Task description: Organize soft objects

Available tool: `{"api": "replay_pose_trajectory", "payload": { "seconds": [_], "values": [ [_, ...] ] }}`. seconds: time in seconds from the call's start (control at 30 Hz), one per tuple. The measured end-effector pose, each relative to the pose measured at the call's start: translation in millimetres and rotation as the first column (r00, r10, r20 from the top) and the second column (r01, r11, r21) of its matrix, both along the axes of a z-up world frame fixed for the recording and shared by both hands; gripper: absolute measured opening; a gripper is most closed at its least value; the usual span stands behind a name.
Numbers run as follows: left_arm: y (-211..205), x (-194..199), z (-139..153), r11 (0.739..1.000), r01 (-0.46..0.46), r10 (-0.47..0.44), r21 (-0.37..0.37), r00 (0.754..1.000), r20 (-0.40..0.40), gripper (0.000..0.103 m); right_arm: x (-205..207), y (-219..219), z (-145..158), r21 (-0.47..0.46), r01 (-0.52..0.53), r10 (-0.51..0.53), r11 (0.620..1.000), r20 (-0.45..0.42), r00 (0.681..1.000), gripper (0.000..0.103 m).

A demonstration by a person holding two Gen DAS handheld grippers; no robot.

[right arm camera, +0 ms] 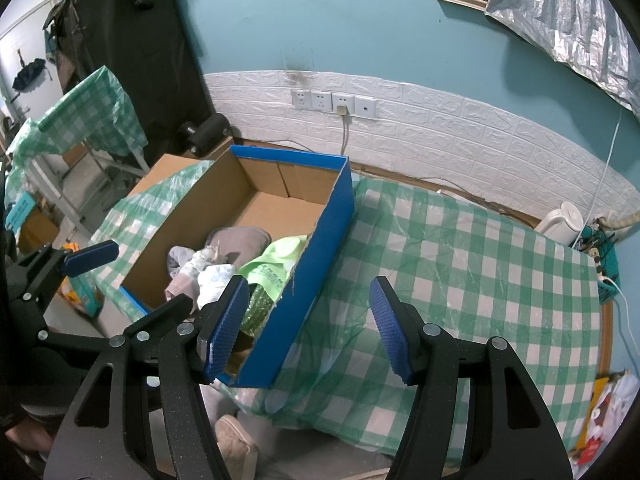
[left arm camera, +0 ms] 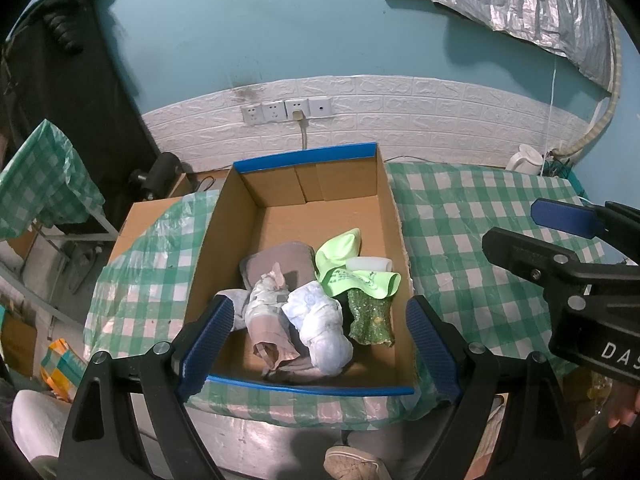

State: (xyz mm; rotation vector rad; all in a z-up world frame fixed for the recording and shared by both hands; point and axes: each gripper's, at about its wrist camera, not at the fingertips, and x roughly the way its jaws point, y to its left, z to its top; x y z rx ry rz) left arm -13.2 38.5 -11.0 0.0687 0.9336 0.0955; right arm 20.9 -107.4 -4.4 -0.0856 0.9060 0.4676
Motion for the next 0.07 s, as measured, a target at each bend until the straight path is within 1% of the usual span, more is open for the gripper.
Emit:
{"api": "replay_pose_trajectory", "payload": {
  "seconds": [0.07],
  "values": [
    [-0.8,-1.1,-1.6,1.0,-0.002,0.002,0.0,1.0,-0.003,0.089,0.2,0.3,0.1,0.001,0.0,0.0,1.0,0.001,1.0,0.062]
  ]
}}
